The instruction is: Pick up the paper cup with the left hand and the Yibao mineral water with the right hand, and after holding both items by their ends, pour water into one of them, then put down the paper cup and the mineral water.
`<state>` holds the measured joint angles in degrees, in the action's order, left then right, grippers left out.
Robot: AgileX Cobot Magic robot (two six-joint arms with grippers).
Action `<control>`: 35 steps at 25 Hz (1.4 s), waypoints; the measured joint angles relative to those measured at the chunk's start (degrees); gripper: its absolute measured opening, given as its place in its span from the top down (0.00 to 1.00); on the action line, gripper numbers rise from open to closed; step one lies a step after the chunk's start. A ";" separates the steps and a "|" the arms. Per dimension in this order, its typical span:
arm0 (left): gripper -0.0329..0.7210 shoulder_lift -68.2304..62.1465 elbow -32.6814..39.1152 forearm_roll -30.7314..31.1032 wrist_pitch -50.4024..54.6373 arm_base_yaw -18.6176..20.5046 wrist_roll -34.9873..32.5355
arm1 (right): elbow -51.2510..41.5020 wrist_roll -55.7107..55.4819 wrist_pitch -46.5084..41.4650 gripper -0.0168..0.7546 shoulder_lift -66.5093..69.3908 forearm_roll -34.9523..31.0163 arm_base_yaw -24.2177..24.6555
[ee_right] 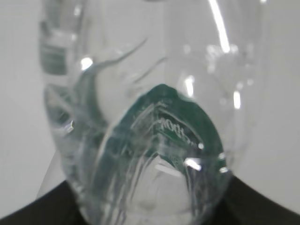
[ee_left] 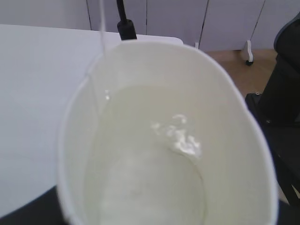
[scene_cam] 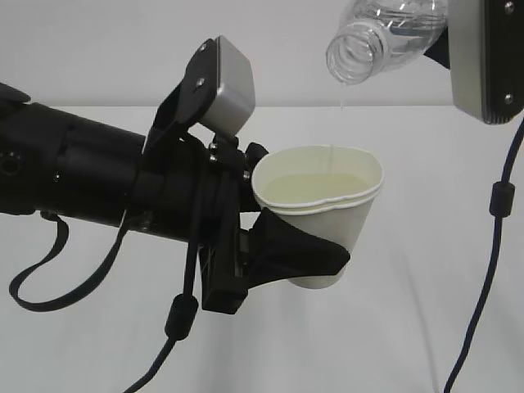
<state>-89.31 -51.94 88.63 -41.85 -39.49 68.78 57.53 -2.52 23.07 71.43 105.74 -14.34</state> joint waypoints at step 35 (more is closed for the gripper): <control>0.40 0.00 0.00 -0.39 0.00 0.00 0.00 | 0.00 -16.95 1.83 0.49 0.00 0.00 0.00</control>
<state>-89.31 -51.94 88.24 -41.85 -39.49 68.78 57.53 -19.47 24.90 71.43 105.74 -14.34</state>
